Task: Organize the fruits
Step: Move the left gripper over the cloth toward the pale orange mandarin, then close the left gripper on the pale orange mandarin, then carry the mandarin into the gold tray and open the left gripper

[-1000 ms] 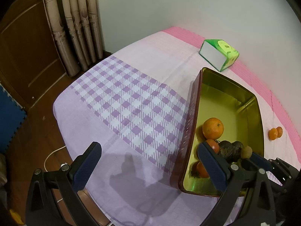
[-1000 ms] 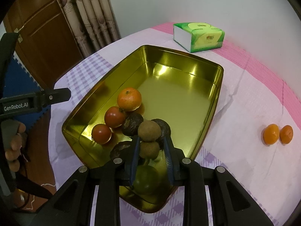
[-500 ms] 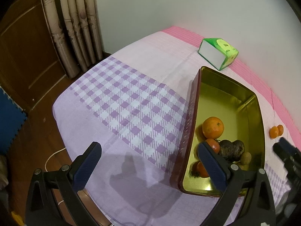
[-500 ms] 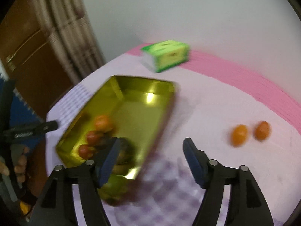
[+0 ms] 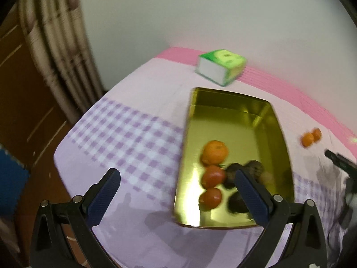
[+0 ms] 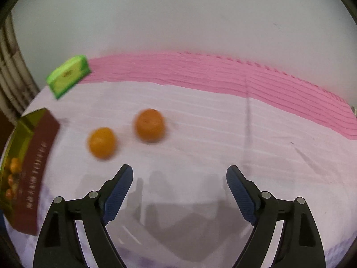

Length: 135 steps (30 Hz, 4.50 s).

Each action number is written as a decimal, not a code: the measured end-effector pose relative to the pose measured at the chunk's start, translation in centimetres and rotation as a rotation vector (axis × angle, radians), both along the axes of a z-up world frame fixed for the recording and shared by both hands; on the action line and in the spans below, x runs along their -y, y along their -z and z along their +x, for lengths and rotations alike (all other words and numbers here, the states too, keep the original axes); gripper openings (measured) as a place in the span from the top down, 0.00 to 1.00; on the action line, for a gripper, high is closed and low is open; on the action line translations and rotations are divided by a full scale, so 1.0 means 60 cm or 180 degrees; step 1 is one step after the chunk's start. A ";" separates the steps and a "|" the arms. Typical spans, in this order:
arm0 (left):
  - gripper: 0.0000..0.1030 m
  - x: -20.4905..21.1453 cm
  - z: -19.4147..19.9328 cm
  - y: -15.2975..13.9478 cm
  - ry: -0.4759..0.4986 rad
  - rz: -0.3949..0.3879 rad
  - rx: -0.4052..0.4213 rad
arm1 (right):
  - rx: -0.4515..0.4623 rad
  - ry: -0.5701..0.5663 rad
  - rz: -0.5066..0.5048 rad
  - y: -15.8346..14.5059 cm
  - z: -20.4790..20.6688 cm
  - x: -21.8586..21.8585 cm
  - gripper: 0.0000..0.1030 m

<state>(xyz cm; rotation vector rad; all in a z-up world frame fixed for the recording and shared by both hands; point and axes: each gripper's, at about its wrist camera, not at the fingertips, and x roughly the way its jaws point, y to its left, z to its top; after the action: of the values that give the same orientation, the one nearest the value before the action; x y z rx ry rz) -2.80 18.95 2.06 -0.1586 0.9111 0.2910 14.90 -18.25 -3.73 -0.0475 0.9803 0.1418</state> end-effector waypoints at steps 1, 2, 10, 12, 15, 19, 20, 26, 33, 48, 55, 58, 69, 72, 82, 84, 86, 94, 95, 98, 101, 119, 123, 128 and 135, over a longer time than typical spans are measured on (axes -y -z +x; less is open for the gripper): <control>0.01 0.013 0.003 -0.003 0.0082 0.0032 0.0003 | -0.0007 0.0003 -0.0033 0.006 0.006 0.007 0.16; 0.01 0.024 0.007 -0.005 0.0141 0.0047 0.0006 | -0.0016 -0.0007 -0.0027 0.011 0.008 0.016 0.16; 0.01 0.104 0.048 -0.010 0.0498 0.0083 -0.0050 | -0.0042 -0.0200 -0.0154 0.031 0.021 0.036 0.13; 0.01 0.127 0.059 -0.012 0.0592 0.0112 -0.0063 | -0.0037 -0.0247 -0.0138 0.034 0.024 0.035 0.06; 0.01 0.158 0.076 -0.011 0.0705 0.0126 -0.0073 | -0.0011 -0.0278 -0.0137 0.038 0.026 0.035 0.03; 0.01 0.204 0.098 -0.009 0.0887 0.0138 -0.0101 | 0.0003 -0.0317 -0.0132 0.041 0.026 0.036 0.00; 0.01 0.216 0.104 -0.007 0.0938 0.0140 -0.0113 | 0.0010 -0.0314 -0.0129 0.041 0.025 0.037 0.00; 0.01 0.278 0.146 0.003 0.1159 0.0063 -0.0202 | 0.0027 -0.0312 -0.0123 0.042 0.024 0.037 0.00; 0.01 0.320 0.181 0.008 0.1337 0.0098 -0.0189 | 0.0028 -0.0312 -0.0123 0.042 0.024 0.037 0.00; 0.22 0.367 0.251 0.043 0.1756 0.0099 -0.0392 | 0.0029 -0.0311 -0.0126 0.042 0.025 0.037 0.00; 0.34 0.382 0.286 0.048 0.2006 -0.0064 -0.0419 | 0.0029 -0.0312 -0.0127 0.042 0.026 0.037 0.00; 0.38 0.394 0.297 0.055 0.2123 -0.0053 -0.0446 | 0.0029 -0.0312 -0.0127 0.042 0.026 0.037 0.00; 0.46 0.423 0.323 0.082 0.2363 -0.0055 -0.0597 | 0.0029 -0.0311 -0.0127 0.042 0.026 0.036 0.00; 0.50 0.428 0.328 0.090 0.2366 -0.0053 -0.0631 | 0.0029 -0.0311 -0.0127 0.043 0.026 0.036 0.00; 0.61 0.434 0.344 0.112 0.2279 -0.0040 -0.0735 | 0.0029 -0.0311 -0.0128 0.042 0.026 0.036 0.00; 0.62 0.435 0.346 0.114 0.2271 -0.0016 -0.0738 | 0.0029 -0.0311 -0.0128 0.042 0.026 0.036 0.00; 0.63 0.436 0.348 0.114 0.2262 0.0002 -0.0724 | 0.0029 -0.0311 -0.0128 0.042 0.026 0.036 0.00; 0.70 0.433 0.348 0.115 0.2221 0.0041 -0.0719 | 0.0033 -0.0312 -0.0128 0.043 0.026 0.037 0.00; 0.70 0.433 0.346 0.114 0.2222 0.0054 -0.0721 | 0.0033 -0.0311 -0.0128 0.043 0.026 0.038 0.00; 0.70 0.432 0.341 0.112 0.2217 0.0089 -0.0741 | 0.0033 -0.0312 -0.0128 0.043 0.026 0.038 0.00; 0.70 0.427 0.336 0.108 0.2200 0.0081 -0.0743 | 0.0033 -0.0311 -0.0128 0.044 0.026 0.038 0.00; 0.70 0.389 0.287 0.056 0.2022 -0.0014 -0.0620 | 0.0033 -0.0310 -0.0128 0.043 0.026 0.038 0.00; 0.70 0.376 0.274 0.038 0.1981 -0.0001 -0.0560 | 0.0034 -0.0311 -0.0128 0.044 0.026 0.038 0.00; 0.70 0.352 0.264 0.019 0.1872 -0.0023 -0.0507 | 0.0034 -0.0310 -0.0128 0.044 0.026 0.038 0.00; 0.70 0.309 0.253 -0.011 0.1688 -0.0023 -0.0425 | 0.0034 -0.0310 -0.0128 0.044 0.026 0.038 0.00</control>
<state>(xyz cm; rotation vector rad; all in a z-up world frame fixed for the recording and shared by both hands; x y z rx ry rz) 12.40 0.39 2.73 0.0993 1.0506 -0.1965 16.47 -20.54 -6.35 -0.1329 0.9705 0.2111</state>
